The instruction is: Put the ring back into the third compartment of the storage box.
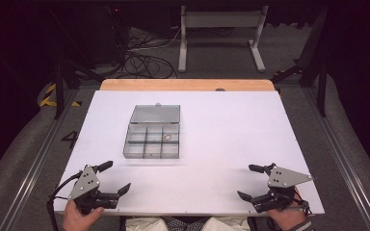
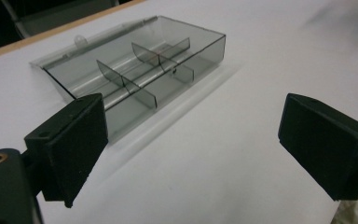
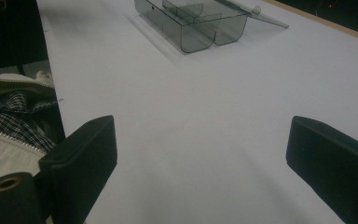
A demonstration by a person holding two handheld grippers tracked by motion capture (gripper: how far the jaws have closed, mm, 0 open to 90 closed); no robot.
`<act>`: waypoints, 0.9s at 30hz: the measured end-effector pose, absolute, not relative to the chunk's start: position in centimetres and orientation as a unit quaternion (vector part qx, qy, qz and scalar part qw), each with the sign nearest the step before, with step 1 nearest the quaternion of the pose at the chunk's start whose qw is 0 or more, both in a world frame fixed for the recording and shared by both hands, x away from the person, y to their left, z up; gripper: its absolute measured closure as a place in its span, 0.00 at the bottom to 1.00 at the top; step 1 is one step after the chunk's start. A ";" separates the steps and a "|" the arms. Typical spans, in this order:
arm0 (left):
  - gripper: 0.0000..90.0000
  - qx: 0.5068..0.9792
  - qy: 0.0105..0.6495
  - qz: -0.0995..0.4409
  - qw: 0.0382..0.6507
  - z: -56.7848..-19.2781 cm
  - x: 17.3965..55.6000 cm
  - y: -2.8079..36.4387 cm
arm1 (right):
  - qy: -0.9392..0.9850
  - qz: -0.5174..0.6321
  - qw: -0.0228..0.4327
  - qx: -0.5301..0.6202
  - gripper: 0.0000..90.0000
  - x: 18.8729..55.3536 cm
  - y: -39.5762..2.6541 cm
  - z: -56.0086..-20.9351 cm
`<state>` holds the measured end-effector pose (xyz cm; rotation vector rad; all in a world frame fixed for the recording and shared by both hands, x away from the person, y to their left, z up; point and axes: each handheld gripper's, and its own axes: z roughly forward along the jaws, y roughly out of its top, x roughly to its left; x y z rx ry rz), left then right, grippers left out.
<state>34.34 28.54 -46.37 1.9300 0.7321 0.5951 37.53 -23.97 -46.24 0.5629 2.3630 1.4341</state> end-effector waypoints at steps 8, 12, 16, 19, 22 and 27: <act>0.11 0.786 0.309 0.236 0.480 -46.5 34.5 28.8 | 0.827 0.502 0.159 0.196 0.10 37.5 -24.0 -46.3; 0.11 0.783 0.310 0.249 0.479 -46.3 34.4 28.7 | 0.829 0.499 0.159 0.195 0.10 37.5 -24.0 -46.3; 0.11 0.784 0.308 0.257 0.474 -46.3 34.4 28.6 | 0.829 0.500 0.160 0.195 0.10 37.5 -23.9 -46.3; 0.11 0.785 0.305 0.262 0.470 -46.2 34.3 28.4 | 0.829 0.499 0.160 0.196 0.10 37.5 -23.9 -46.3; 0.11 0.788 0.306 0.260 0.466 -46.2 34.3 28.4 | 0.830 0.498 0.159 0.196 0.10 37.5 -23.9 -46.3; 0.10 0.791 0.319 0.242 0.462 -46.2 34.5 28.3 | 0.830 0.497 0.158 0.197 0.10 37.6 -23.8 -46.4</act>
